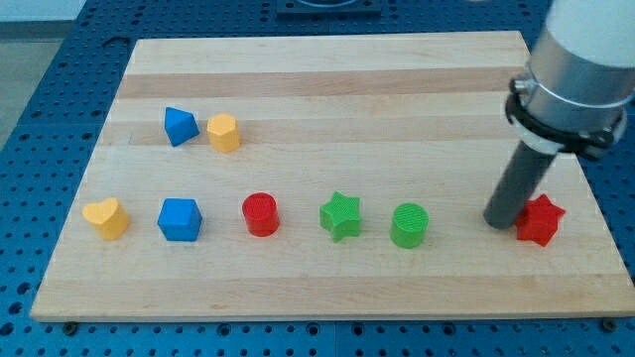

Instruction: Move the yellow hexagon above the green circle

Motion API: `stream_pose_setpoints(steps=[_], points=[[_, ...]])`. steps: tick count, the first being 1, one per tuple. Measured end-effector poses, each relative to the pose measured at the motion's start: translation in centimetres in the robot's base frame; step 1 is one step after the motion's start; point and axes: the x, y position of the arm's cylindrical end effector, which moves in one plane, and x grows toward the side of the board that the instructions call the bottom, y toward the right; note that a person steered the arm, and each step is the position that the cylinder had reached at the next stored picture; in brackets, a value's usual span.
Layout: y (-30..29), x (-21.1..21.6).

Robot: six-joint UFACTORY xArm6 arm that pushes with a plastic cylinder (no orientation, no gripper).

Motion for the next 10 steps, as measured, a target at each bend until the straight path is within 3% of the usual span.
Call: stream_pose_setpoints(steps=[4,7,9,10], points=[[-13.1,-9.4],[-29.9,-17.9],[-38.1,-15.4],[-36.4,-14.7]])
